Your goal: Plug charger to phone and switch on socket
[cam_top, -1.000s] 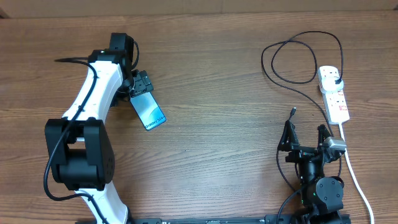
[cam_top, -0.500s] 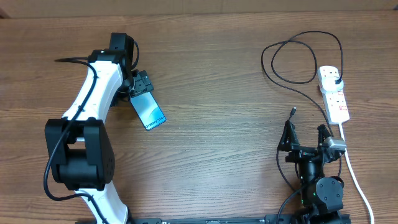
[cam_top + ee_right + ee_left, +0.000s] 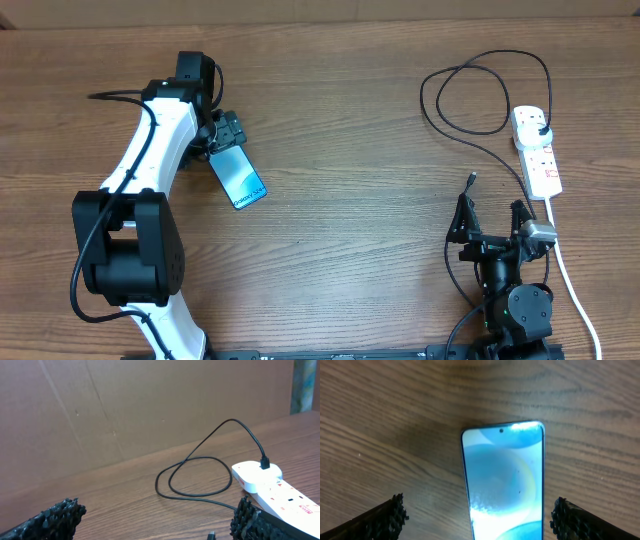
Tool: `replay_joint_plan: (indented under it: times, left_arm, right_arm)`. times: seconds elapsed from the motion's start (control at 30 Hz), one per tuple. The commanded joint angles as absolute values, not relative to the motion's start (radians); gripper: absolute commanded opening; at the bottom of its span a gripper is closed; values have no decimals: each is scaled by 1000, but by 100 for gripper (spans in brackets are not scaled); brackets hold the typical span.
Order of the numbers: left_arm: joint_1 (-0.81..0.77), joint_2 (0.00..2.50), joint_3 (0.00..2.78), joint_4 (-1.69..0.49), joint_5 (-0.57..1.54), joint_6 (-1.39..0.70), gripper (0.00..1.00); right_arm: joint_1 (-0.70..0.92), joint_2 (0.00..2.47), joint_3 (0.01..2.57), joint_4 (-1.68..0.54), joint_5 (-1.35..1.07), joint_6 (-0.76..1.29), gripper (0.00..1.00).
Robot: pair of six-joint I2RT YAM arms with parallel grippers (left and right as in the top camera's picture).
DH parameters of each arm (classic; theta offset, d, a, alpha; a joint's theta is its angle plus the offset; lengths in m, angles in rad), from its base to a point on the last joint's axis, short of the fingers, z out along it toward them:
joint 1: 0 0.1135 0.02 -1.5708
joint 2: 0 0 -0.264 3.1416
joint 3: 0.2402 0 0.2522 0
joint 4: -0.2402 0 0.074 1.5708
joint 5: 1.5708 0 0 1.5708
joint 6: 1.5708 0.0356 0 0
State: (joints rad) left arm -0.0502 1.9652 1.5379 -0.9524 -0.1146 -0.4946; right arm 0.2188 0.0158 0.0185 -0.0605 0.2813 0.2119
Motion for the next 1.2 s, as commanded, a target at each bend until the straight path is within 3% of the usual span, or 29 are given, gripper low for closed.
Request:
replay_joint_plan:
  times: [0.0, 1.17]
  left_arm:
    - [-46, 1975, 1560, -934, -156, -479, 100]
    - [-46, 1975, 1551, -861, -195, -501, 99]
  right_arm:
    - [226, 14, 8, -56, 295, 209, 100]
    - [226, 14, 8, -56, 295, 209, 100]
